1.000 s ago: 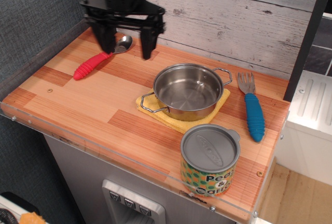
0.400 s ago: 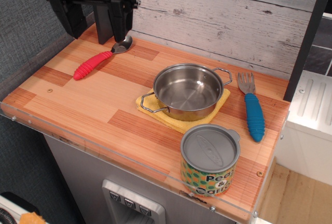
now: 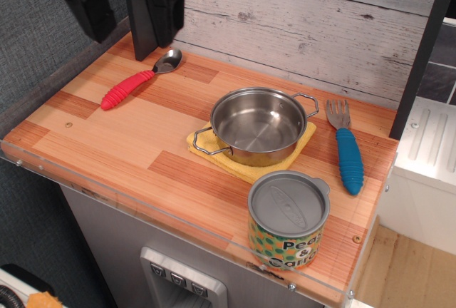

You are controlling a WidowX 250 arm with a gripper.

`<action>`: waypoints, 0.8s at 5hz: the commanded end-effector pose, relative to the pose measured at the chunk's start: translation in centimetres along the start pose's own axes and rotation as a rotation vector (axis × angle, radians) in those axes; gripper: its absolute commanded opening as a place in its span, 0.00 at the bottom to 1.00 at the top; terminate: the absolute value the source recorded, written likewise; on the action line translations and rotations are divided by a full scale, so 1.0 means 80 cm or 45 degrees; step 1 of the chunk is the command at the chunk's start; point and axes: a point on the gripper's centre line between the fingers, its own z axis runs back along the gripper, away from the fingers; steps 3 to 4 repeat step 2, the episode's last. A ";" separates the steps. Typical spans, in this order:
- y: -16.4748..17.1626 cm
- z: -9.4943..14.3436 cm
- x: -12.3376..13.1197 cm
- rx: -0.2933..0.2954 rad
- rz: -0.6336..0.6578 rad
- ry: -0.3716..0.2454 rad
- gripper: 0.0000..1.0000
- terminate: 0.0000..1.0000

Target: Picking up the pot on the left side of the table and placing it on the yellow towel

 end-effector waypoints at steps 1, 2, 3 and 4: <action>-0.009 0.027 -0.014 -0.009 0.039 -0.082 1.00 0.00; -0.009 0.027 -0.014 -0.009 0.039 -0.082 1.00 1.00; -0.009 0.027 -0.014 -0.009 0.039 -0.082 1.00 1.00; -0.009 0.027 -0.014 -0.009 0.039 -0.082 1.00 1.00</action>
